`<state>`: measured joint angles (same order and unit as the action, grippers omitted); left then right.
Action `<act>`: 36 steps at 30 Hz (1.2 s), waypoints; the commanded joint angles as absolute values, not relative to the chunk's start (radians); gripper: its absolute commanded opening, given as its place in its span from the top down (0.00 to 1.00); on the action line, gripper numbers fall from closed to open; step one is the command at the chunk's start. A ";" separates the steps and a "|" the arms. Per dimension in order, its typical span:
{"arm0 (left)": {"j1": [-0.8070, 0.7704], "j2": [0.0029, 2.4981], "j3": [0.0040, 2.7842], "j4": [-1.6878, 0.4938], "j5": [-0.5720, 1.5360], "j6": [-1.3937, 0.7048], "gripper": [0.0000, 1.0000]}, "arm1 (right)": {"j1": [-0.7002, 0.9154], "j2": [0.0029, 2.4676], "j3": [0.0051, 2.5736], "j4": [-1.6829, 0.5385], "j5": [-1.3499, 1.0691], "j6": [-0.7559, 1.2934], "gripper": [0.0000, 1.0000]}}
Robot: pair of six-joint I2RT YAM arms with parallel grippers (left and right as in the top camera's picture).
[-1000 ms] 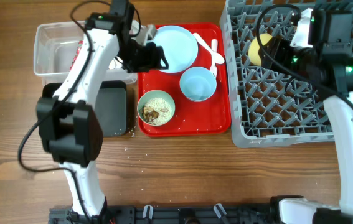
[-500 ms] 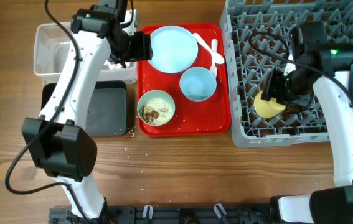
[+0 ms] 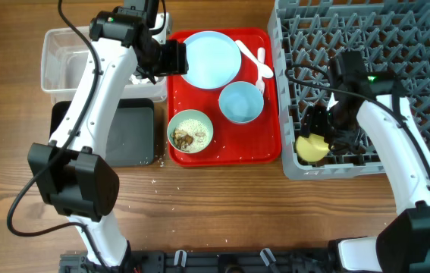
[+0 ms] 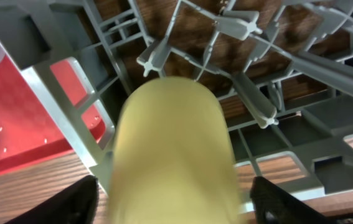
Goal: Sort waste into correct bins and load items into the dishwasher rack
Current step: 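Place the yellow cup into the dish rack with the right gripper, then grasp the light-blue bowl on the red tray with the right gripper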
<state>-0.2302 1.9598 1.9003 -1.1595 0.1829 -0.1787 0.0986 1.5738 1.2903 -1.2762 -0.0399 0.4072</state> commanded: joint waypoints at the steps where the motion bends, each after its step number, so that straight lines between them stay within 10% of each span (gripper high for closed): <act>1: -0.234 1.953 1.911 -1.163 0.173 -0.191 0.23 | 0.102 1.592 1.282 -1.263 -0.023 0.419 0.04; 36: -0.234 1.953 1.911 -1.166 0.173 -0.192 0.18 | 0.398 1.996 1.544 -0.986 0.028 0.736 0.51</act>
